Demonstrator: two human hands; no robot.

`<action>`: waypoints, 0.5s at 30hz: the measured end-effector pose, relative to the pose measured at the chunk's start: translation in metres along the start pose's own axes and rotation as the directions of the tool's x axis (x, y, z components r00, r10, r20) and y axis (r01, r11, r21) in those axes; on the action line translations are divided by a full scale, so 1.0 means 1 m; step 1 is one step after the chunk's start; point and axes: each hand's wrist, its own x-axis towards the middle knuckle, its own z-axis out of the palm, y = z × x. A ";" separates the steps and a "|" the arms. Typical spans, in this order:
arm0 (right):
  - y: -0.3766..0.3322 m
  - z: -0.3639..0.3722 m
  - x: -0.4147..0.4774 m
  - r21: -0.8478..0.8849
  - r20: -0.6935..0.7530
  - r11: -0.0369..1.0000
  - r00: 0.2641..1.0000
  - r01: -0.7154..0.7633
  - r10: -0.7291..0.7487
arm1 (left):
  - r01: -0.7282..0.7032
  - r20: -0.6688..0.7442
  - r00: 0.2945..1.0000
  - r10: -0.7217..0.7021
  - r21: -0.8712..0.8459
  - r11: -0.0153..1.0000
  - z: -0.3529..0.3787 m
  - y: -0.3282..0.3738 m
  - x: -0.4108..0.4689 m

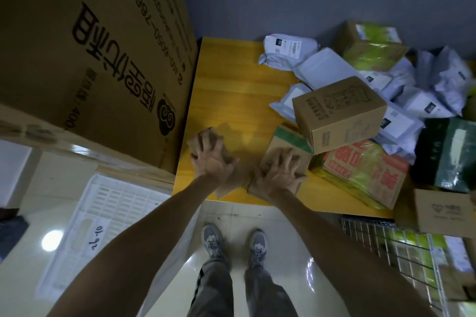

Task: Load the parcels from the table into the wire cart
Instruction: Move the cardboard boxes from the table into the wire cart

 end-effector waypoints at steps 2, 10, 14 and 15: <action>0.000 0.002 0.003 -0.079 -0.027 0.990 0.992 0.118 -0.121 | -0.098 -0.007 0.995 0.098 -0.025 0.995 0.001 -0.008 0.008; 0.006 -0.001 0.024 -0.189 -0.003 0.920 0.937 0.343 -0.350 | -0.107 -0.072 0.990 0.121 0.174 0.979 -0.011 -0.033 0.012; 0.010 0.008 0.025 -0.210 -0.025 0.922 0.941 0.326 -0.339 | -0.030 -0.017 0.999 0.031 0.072 0.997 -0.010 -0.030 0.001; 0.010 0.009 0.024 -0.213 -0.050 0.921 0.938 0.326 -0.343 | -0.027 -0.019 0.999 0.028 0.048 0.998 -0.009 -0.029 0.000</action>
